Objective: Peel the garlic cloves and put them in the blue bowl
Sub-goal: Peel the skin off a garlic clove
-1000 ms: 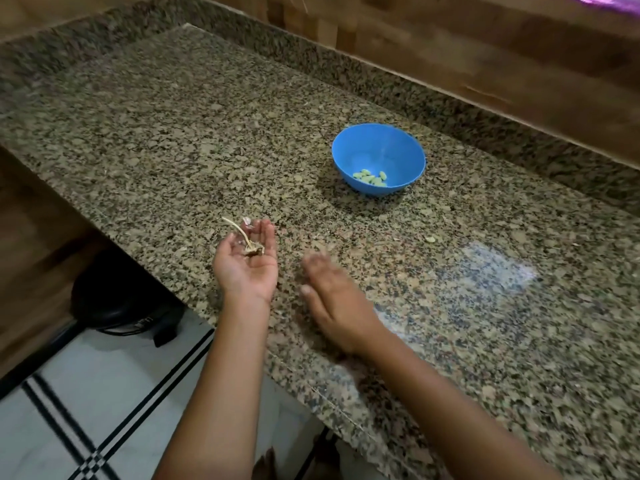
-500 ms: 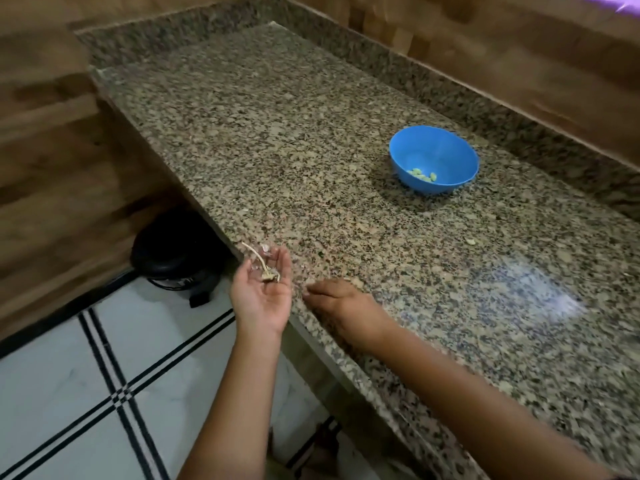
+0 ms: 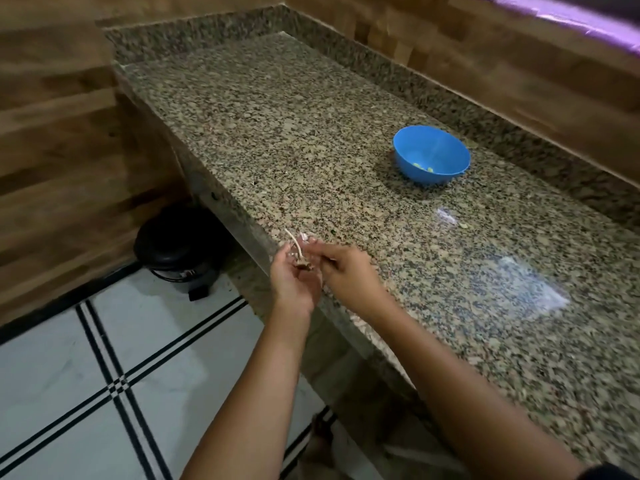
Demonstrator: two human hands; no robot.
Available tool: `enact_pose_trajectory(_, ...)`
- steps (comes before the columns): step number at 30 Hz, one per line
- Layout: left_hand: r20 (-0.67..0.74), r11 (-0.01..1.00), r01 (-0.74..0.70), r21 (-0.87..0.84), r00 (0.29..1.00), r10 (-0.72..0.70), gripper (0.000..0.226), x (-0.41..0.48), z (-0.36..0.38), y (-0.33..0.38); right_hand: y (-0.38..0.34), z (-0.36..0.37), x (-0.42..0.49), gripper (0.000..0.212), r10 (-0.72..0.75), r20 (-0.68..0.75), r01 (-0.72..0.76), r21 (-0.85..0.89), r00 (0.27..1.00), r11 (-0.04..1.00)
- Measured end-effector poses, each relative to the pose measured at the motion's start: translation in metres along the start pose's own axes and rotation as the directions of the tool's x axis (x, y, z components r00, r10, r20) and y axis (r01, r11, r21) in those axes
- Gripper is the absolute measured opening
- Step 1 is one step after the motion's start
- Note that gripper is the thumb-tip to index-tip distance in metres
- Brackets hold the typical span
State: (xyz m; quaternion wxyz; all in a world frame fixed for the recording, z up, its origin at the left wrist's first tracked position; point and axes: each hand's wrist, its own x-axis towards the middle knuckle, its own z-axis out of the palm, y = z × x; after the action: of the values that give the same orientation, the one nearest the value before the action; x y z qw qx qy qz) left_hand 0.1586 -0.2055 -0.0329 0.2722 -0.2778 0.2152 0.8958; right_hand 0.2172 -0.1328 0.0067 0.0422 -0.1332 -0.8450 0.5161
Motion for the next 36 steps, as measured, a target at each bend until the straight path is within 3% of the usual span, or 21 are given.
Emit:
enact_pose_trajectory(3, 0.041, 0.998, -0.002, -0.065, 0.999, 0.004, 0.024, -0.006, -0.001, 0.003, 0.016, -0.013, -0.014, 0.036, 0.008, -0.077, -0.004, 0.045, 0.997, 0.999)
enact_pose_trajectory(5, 0.031, 0.995, -0.010, -0.101, 0.999, 0.013, 0.024, -0.008, -0.004, 0.006, 0.044, -0.025, -0.024, 0.046, 0.052, -0.061, -0.065, -0.243, 0.997, 0.968)
enact_pose_trajectory(7, 0.024, 0.992, -0.019, -0.126, 0.999, 0.022, 0.024, -0.008, -0.009, 0.008, 0.074, -0.030, -0.031, 0.064, 0.141, 0.047, -0.080, -0.626, 0.989, 0.776)
enact_pose_trajectory(8, 0.015, 0.991, -0.027, -0.131, 0.999, 0.029, 0.024, -0.006, -0.012, 0.009, 0.084, -0.030, -0.028, 0.069, 0.167, 0.083, -0.054, -0.730, 0.982, 0.682)
enact_pose_trajectory(12, -0.050, 0.988, -0.084, -0.128, 0.996, 0.078, 0.023, 0.001, -0.010, 0.009, 0.088, -0.019, 0.018, 0.067, 0.058, 0.191, 0.124, -0.812, 0.980, 0.570)
enact_pose_trajectory(16, -0.087, 0.974, -0.129, -0.188, 0.990, 0.115, 0.024, 0.009, 0.001, 0.016, 0.070, -0.001, 0.068, 0.053, -0.122, 0.327, 0.331, -0.725, 0.937, 0.604)
enact_pose_trajectory(20, -0.099, 0.958, -0.187, -0.218, 0.981, 0.169, 0.025, 0.014, 0.007, 0.017, 0.071, -0.003, 0.048, 0.028, -0.371, 0.279, 0.464, -0.549, 0.886, 0.695)
enact_pose_trajectory(22, -0.085, 0.949, -0.197, -0.246, 0.980, 0.181, 0.025, 0.015, 0.008, 0.018, 0.070, -0.007, 0.045, 0.023, -0.348, 0.269, 0.440, -0.548, 0.898, 0.711)
enact_pose_trajectory(24, -0.075, 0.945, -0.208, -0.252, 0.978, 0.195, 0.026, 0.016, 0.011, 0.021, 0.059, -0.007, 0.052, 0.022, -0.245, 0.216, 0.324, -0.526, 0.945, 0.787)
enact_pose_trajectory(29, -0.098, 0.918, -0.298, -0.260, 0.954, 0.282, 0.030, 0.029, 0.009, 0.059, 0.001, 0.019, 0.086, 0.021, -0.105, 0.134, 0.129, -0.184, 0.985, 0.974)
enact_pose_trajectory(32, -0.107, 0.902, -0.327, -0.281, 0.945, 0.309, 0.027, 0.047, -0.006, 0.092, -0.032, 0.061, 0.114, 0.015, -0.123, 0.177, 0.124, 0.007, 0.976, 0.992)
enact_pose_trajectory(36, -0.161, 0.881, -0.395, -0.262, 0.918, 0.364, 0.020, 0.087, -0.031, 0.162, -0.055, 0.147, 0.169, 0.009, -0.054, 0.233, 0.038, 0.073, 0.971, 0.997)
